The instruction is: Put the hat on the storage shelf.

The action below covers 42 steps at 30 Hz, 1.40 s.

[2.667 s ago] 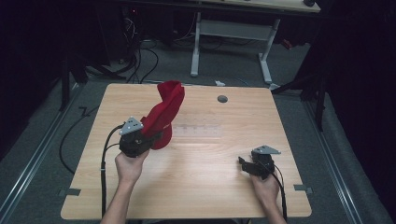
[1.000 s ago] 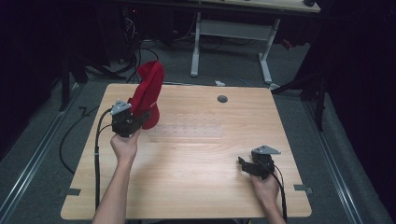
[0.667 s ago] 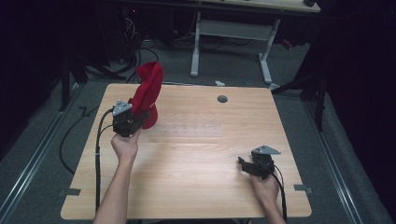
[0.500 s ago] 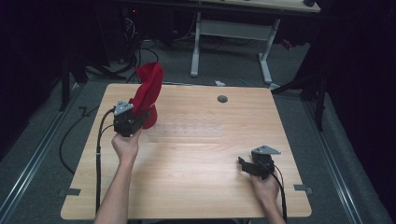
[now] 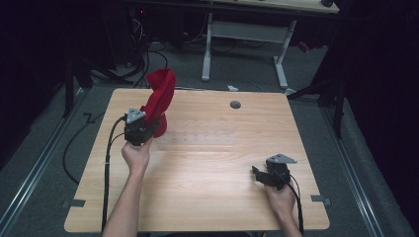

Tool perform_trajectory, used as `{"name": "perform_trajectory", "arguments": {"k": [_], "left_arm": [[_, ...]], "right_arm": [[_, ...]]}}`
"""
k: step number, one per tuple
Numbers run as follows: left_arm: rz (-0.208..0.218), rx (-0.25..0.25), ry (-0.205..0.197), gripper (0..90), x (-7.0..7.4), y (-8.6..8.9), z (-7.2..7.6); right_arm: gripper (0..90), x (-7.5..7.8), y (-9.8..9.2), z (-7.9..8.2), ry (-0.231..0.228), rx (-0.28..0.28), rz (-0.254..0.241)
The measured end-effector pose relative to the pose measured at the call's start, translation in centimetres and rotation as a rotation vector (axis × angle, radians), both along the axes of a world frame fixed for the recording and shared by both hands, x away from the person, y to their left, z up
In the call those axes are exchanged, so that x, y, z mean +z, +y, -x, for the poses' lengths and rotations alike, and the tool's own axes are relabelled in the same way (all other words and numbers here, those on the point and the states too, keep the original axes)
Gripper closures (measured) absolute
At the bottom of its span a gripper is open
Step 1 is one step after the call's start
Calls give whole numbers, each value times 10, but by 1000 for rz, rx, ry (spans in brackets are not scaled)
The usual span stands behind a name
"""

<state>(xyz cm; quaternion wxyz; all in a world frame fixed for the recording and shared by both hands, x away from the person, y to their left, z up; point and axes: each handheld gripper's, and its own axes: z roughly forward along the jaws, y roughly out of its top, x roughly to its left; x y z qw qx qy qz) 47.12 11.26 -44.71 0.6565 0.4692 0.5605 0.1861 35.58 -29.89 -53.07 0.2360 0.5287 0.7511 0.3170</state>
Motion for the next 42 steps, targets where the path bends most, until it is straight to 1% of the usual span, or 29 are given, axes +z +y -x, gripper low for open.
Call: {"name": "perform_trajectory", "arguments": {"k": [4,7,9,12,14,16,18,19,22,25,26,28,31,35,38,42], "left_arm": [[23,5,-9,859,-2,2,1],[24,9,-11,859,-3,1,2],[16,13,-16,859,-3,-1,3],[15,26,-9,859,-3,-3,3],[19,37,6,859,-5,-4,1],[14,40,11,859,-8,-6,0],[7,36,6,858,-10,-6,1],[11,36,4,858,-11,-6,1],[29,32,19,858,-15,-3,1],[38,26,29,857,-21,-3,2],[29,25,32,856,-23,-3,2],[44,25,26,855,-25,-2,4],[63,24,36,853,-25,3,5],[58,19,45,851,-26,3,6],[71,15,58,846,-26,3,6],[75,7,77,841,-28,6,9]], "right_arm": [[362,0,0,0,-1,2,1],[362,0,0,0,0,0,0],[361,0,0,0,-1,2,1],[361,0,0,0,-1,2,0],[361,0,0,0,-1,2,0],[361,0,0,0,-1,2,1],[361,0,0,0,0,0,0],[361,0,0,0,0,2,0],[361,0,0,0,-1,3,1],[361,0,0,0,0,1,-1],[361,0,0,0,0,1,-1],[361,0,0,0,-1,2,0],[361,0,0,0,-1,3,1],[360,0,0,0,-1,3,1],[361,0,0,0,-1,2,0],[361,0,0,0,-1,2,1]]}}
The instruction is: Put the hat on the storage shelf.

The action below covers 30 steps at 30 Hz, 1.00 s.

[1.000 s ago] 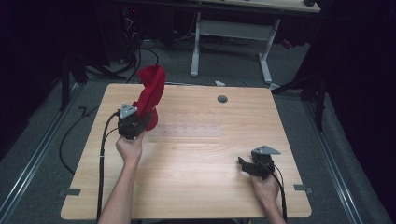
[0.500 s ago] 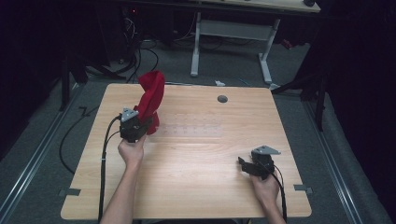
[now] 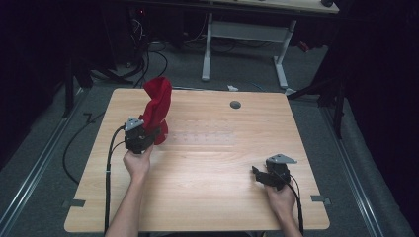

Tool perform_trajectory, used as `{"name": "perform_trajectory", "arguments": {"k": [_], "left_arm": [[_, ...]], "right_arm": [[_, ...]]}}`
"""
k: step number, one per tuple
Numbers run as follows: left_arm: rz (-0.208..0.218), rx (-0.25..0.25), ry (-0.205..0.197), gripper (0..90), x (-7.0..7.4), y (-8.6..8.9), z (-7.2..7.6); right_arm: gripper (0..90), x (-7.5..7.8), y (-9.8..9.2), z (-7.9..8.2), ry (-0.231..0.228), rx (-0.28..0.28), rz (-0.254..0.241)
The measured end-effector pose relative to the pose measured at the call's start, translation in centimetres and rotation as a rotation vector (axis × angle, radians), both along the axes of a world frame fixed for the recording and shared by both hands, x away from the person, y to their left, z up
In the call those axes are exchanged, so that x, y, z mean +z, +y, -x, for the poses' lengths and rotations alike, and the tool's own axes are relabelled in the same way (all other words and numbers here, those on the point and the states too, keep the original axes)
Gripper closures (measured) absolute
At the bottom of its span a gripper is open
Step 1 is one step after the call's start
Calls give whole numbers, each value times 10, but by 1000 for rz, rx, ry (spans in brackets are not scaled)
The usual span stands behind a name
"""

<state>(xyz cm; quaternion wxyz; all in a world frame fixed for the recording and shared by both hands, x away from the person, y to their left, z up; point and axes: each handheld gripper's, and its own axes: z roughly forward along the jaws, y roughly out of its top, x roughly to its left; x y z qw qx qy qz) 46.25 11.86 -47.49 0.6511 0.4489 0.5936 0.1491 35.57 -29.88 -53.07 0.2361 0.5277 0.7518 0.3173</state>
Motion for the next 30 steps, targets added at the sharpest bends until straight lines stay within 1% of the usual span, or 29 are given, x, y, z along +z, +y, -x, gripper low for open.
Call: {"name": "perform_trajectory", "arguments": {"k": [2,3,6,9,10,11,12,14,15,16,18,19,22,23,26,28,30], "left_arm": [[-21,-9,12,830,0,2,2],[-21,-9,12,824,0,2,2],[-27,-9,31,789,2,4,4],[-22,-9,36,762,1,7,6],[-17,-8,38,714,1,8,7],[-21,-8,42,714,0,9,8],[-24,-7,46,691,-1,9,10],[-23,-8,51,620,-2,11,13],[-27,-10,55,620,-3,11,15],[-48,-18,61,561,-3,11,18],[-48,-26,56,548,-2,10,19],[-58,-35,50,534,1,9,23],[-59,-46,47,509,3,8,26],[-64,-47,47,483,3,7,27],[-78,-58,40,465,6,4,33],[-71,-64,32,449,8,3,39],[-73,-63,35,443,8,3,42]], "right_arm": [[361,0,0,0,0,0,0],[361,0,0,0,0,0,0],[361,0,0,0,0,0,0],[361,0,0,0,0,0,0],[361,0,0,0,0,0,0],[361,0,0,0,0,0,0],[361,0,0,0,0,0,0],[361,0,0,0,0,0,0],[361,0,0,0,0,0,0],[361,0,0,0,0,1,0],[361,0,0,0,0,0,0],[361,0,0,0,0,0,0],[361,0,0,0,0,0,0],[361,0,0,0,0,1,1],[360,0,0,0,0,0,0],[361,0,0,0,0,0,0],[361,0,0,0,0,0,0]]}}
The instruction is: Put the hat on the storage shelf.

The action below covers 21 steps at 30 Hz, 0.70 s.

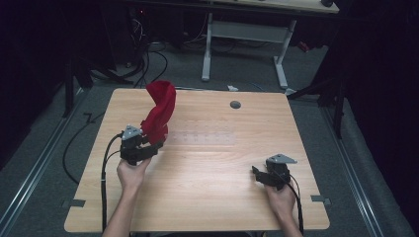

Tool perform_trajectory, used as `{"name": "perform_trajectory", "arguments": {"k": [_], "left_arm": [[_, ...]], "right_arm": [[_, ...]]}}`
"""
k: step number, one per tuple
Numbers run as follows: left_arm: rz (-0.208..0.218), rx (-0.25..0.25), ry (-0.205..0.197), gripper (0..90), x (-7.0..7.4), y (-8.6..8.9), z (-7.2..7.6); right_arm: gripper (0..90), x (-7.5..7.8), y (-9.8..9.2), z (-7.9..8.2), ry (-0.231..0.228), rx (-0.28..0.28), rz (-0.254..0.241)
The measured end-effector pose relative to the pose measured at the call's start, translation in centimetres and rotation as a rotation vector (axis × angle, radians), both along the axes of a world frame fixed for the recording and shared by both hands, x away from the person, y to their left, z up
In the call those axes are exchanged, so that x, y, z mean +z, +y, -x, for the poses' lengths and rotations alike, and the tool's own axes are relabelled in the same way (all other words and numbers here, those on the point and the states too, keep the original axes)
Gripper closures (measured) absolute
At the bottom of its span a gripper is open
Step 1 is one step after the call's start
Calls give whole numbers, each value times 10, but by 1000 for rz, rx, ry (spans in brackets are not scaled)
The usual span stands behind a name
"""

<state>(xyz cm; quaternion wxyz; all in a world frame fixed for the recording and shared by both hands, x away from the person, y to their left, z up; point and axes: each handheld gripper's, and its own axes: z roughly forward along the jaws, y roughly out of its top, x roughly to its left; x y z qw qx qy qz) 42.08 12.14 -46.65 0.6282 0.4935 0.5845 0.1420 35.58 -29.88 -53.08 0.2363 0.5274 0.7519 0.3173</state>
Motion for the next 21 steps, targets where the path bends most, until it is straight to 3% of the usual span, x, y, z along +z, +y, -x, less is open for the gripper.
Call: {"name": "perform_trajectory", "arguments": {"k": [4,12,21], "left_arm": [[-32,20,0,410,-3,1,10],[-23,28,-9,406,-7,8,29],[-36,-13,5,405,-18,1,49]], "right_arm": [[361,0,0,0,0,0,0],[360,0,0,0,0,0,0],[361,0,0,0,0,0,0]]}}
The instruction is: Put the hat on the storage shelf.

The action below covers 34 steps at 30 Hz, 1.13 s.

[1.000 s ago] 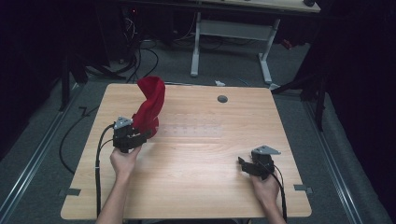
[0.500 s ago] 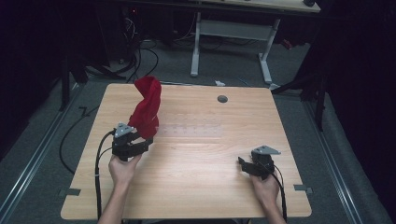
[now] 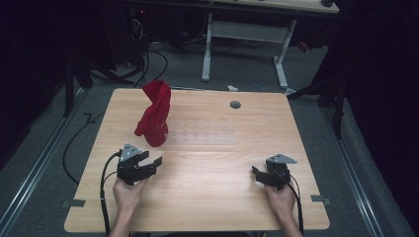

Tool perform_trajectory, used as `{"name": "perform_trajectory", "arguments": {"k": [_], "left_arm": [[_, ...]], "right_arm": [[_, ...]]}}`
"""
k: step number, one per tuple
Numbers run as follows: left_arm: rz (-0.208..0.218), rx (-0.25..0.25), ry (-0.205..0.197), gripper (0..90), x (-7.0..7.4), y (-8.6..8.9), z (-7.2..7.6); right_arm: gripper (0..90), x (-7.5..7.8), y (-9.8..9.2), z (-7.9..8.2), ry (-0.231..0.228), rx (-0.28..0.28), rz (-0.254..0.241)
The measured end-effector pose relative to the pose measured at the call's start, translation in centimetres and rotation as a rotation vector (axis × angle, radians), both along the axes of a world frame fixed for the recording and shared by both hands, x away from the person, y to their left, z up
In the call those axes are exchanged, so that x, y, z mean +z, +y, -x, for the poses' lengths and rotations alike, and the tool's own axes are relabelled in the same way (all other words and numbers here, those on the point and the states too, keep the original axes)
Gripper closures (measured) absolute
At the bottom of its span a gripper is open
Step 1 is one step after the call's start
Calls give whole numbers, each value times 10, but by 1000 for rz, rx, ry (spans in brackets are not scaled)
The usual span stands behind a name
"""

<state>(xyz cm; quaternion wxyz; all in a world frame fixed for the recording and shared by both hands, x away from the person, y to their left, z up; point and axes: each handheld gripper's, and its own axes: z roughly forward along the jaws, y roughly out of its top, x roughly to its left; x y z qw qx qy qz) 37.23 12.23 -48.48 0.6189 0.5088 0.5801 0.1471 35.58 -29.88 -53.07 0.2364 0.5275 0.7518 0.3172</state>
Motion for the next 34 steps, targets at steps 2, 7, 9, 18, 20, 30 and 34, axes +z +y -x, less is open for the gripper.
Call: {"name": "perform_trajectory", "arguments": {"k": [2,7,9,18,20,30,34], "left_arm": [[-7,-15,10,405,-4,-4,3],[-47,-58,42,400,-20,-19,6],[-72,-70,54,397,-26,-25,7],[-173,-97,74,385,-49,-45,8],[-185,-94,76,381,-52,-47,7],[-218,-79,45,338,-61,-48,6],[-223,-70,48,322,-61,-48,5]], "right_arm": [[361,0,0,0,1,-2,-2],[361,0,0,0,0,0,0],[360,0,0,0,0,0,0],[361,0,0,0,2,-2,-2],[361,0,0,0,1,0,-1],[361,0,0,0,1,-1,-1],[361,0,0,0,0,0,0]]}}
